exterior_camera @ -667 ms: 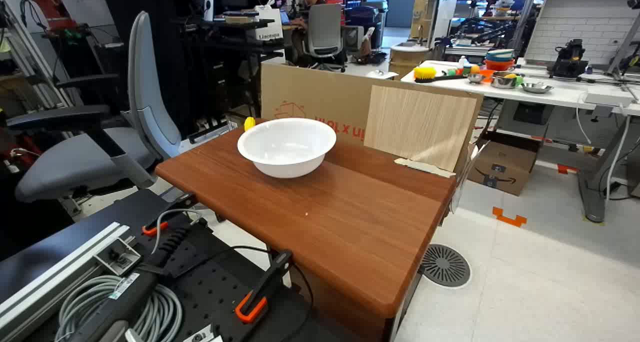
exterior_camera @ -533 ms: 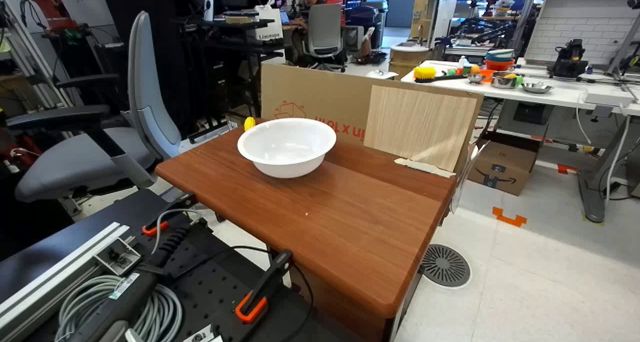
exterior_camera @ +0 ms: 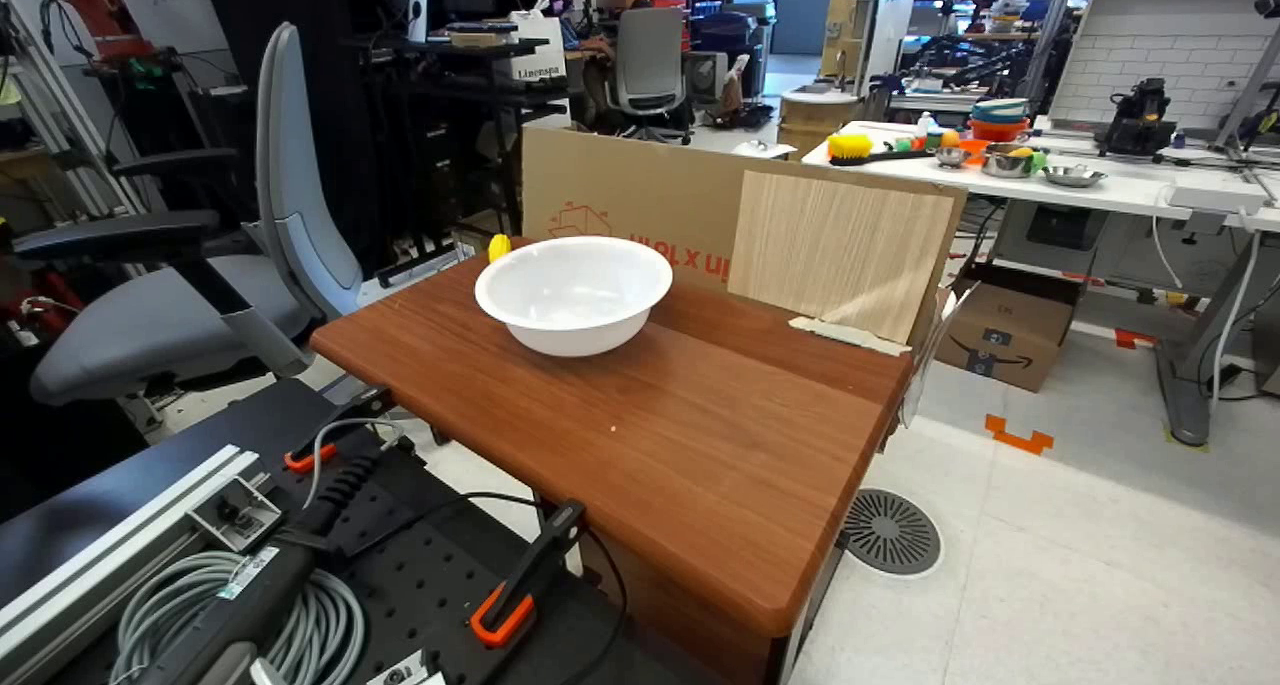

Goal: Put the corn toy in the bowl

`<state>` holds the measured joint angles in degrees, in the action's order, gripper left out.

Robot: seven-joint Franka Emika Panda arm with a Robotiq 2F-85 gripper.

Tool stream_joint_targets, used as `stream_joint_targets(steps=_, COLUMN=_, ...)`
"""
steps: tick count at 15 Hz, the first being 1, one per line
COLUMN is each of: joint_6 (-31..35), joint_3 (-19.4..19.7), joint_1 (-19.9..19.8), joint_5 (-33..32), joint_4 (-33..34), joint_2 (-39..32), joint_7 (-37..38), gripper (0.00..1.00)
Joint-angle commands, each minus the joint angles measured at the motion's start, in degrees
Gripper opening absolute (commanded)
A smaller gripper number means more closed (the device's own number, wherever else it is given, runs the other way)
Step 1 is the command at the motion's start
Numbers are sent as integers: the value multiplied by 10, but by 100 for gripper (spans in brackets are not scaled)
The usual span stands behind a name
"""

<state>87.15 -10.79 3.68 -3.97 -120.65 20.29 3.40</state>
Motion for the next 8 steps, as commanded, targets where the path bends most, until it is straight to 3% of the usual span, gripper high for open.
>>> stream_joint_targets(steps=1, joint_6=20, joint_3=1, joint_1=24, joint_5=-30, joint_4=34, joint_2=-42, joint_7=-48, gripper=100)
stream_joint_targets(steps=5, joint_6=100, joint_3=-5, joint_1=47, joint_5=-72, joint_4=71, joint_2=-103, joint_7=-117, gripper=100)
stream_joint_targets(steps=8, joint_6=220, joint_3=-3, joint_1=60, joint_5=-80, joint_4=70, joint_2=-141, joint_7=-149, gripper=100)
